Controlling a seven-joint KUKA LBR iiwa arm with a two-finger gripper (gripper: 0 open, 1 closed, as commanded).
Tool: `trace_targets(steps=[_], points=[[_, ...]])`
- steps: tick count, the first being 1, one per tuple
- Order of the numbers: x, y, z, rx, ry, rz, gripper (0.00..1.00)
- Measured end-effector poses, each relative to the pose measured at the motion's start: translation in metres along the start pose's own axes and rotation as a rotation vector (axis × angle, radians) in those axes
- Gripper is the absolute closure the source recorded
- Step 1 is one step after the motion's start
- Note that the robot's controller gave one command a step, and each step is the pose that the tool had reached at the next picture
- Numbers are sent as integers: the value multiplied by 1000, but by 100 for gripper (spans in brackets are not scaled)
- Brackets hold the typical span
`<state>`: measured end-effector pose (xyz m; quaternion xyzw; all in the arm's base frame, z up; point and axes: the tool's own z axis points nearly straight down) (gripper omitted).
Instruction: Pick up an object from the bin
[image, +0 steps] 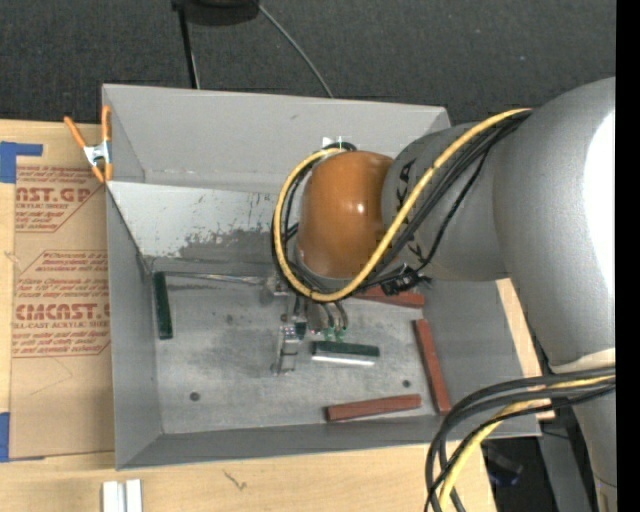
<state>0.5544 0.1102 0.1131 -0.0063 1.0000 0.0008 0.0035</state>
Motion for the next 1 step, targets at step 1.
trace_targets(steps=[1], points=[[-9,-21,1,2,12,186,0]])
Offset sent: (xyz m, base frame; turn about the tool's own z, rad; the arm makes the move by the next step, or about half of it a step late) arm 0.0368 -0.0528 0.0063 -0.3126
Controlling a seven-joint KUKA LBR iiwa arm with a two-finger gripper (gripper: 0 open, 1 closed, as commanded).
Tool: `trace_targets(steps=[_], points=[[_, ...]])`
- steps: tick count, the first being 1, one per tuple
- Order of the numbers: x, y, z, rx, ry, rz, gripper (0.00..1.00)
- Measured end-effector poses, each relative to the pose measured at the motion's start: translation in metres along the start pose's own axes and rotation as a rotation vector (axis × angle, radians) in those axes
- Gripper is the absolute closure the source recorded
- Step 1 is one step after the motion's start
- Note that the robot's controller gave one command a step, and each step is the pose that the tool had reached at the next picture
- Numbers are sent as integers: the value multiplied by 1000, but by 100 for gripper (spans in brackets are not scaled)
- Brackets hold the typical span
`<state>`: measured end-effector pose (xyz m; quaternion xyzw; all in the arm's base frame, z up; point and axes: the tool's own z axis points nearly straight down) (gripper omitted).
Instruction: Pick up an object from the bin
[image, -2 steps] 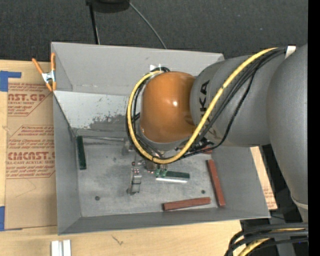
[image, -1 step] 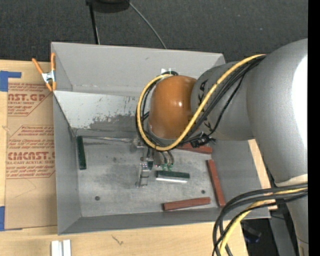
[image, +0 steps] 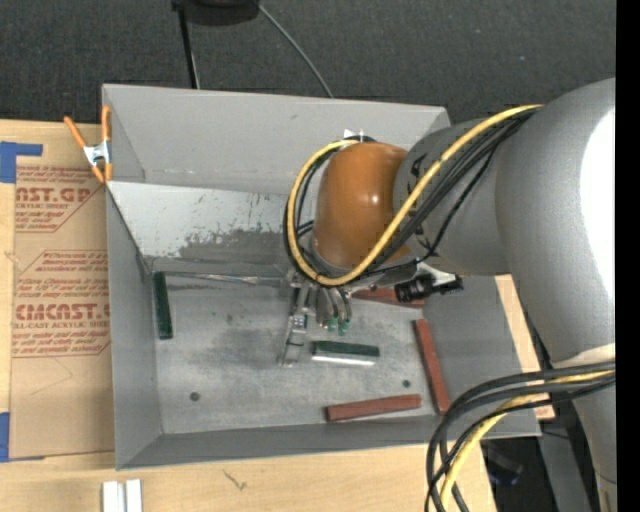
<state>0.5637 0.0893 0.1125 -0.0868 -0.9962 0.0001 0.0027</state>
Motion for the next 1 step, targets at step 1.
trace_targets(steps=[1], points=[[-15,-9,-12,-1,-8,-60,0]])
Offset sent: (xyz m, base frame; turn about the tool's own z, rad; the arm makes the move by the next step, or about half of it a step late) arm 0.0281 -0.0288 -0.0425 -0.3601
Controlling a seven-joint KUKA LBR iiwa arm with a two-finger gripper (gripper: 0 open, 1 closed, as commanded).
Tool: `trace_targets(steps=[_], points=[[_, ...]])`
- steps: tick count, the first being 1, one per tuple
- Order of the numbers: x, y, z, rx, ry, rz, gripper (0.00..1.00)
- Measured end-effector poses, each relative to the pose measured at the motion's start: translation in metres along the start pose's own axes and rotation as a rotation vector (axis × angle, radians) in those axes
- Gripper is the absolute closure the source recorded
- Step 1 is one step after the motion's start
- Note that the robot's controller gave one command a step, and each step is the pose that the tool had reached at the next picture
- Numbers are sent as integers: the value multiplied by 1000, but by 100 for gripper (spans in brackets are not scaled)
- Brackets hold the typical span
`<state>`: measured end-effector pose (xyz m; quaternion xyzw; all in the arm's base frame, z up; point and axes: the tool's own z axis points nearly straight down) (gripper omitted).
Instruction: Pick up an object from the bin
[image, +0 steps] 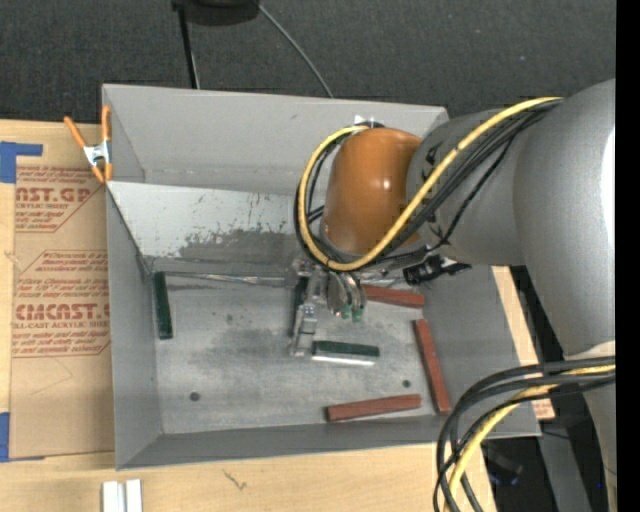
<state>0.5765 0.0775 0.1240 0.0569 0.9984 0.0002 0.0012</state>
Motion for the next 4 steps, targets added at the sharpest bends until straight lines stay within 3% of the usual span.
trace_targets(steps=[1,2,4], points=[[-16,-12,48,-1,-3,-298,0],[13,-87,54,1,2,-43,100],[14,-86,51,0,5,-43,100]])
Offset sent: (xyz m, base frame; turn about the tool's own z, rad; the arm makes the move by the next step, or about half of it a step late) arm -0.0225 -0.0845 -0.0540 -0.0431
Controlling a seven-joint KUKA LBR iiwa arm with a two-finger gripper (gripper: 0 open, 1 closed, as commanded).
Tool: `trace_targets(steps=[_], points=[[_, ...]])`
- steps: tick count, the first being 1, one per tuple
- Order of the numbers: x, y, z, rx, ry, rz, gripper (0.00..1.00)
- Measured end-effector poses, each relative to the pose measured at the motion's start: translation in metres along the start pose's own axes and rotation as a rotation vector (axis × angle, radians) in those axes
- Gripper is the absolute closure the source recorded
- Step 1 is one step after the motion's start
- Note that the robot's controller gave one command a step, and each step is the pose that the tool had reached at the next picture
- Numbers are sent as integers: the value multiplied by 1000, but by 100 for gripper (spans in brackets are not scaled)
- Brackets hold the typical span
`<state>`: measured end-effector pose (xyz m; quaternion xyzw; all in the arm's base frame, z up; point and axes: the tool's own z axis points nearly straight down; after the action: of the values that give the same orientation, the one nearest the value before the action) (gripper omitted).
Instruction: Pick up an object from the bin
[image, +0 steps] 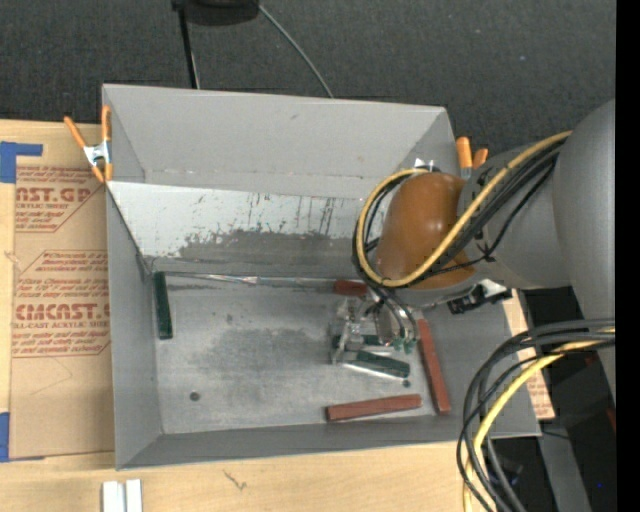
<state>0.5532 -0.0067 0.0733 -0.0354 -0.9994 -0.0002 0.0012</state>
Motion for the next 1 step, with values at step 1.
trace_targets(steps=[1], points=[[1,0,-14,0,2,0,100]])
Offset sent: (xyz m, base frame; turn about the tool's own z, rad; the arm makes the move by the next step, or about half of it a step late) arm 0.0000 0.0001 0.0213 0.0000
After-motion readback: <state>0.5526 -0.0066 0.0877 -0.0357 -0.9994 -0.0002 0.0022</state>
